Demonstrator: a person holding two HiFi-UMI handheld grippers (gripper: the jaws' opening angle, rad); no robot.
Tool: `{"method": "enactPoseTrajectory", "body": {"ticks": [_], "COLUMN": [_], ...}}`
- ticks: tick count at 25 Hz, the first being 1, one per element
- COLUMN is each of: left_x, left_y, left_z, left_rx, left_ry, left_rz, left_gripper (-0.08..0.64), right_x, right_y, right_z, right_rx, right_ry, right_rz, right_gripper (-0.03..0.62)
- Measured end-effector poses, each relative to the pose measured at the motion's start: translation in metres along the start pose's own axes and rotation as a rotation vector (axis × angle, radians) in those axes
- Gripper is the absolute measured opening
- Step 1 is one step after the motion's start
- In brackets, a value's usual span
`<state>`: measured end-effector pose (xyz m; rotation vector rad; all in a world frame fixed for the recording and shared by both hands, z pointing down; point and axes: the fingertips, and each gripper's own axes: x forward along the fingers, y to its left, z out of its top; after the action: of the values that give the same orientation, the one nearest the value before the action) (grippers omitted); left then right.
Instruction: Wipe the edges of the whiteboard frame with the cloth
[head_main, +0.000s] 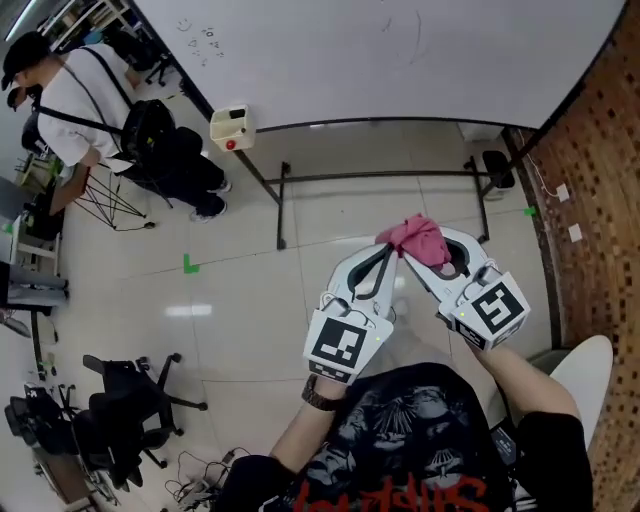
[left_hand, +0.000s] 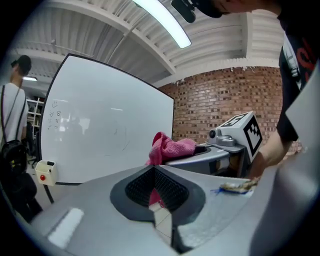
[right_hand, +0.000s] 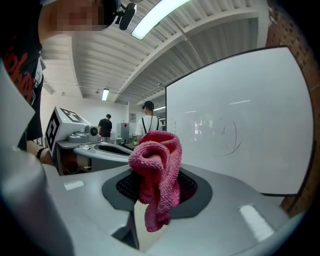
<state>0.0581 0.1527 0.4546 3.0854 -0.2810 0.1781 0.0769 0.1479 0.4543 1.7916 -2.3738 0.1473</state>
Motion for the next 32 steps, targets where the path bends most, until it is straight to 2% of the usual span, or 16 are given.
{"method": "enactPoseTrajectory", "body": {"ticks": [4, 7, 10, 12, 14, 18, 32], "left_x": [0.002, 0.01, 0.031, 0.045, 0.057, 0.069, 0.073], "left_y": [-0.023, -0.027, -0.049, -0.07, -0.094, -0.127, -0.149], "left_z": [-0.001, 0.008, 0.02, 0.021, 0.015, 0.011, 0.017], "left_rx": [-0.047, -0.101, -0.144, -0.126, -0.101, -0.099, -0.081], "left_ry": [0.008, 0.008, -0.01, 0.004, 0.047, 0.088, 0.084], "left_rz": [-0.007, 0.034, 0.027, 0.0, -0.041, -0.106, -0.161], "left_gripper": [0.003, 0.003, 0.003, 0.003, 0.003, 0.003, 0.003], "right_x": [-0.031, -0.041, -0.069, -0.088, -0.109, -0.139, -0.159], "right_y": [-0.005, -0.005, -0.014, -0.018, -0.022, -0.034, -0.036], "right_z": [-0.011, -0.006, -0.001, -0.006, -0.017, -0.032, -0.029], "right_rx": [0.013, 0.003, -0.044, -0.044, -0.005, 0.046, 0.09], "right_ry": [0.058, 0.076, 0.114, 0.142, 0.164, 0.16, 0.114], "right_rz": [-0.011, 0.053, 0.095, 0.113, 0.112, 0.064, 0.009], "right_gripper": [0.126, 0.126, 0.126, 0.126, 0.126, 0.126, 0.126]}}
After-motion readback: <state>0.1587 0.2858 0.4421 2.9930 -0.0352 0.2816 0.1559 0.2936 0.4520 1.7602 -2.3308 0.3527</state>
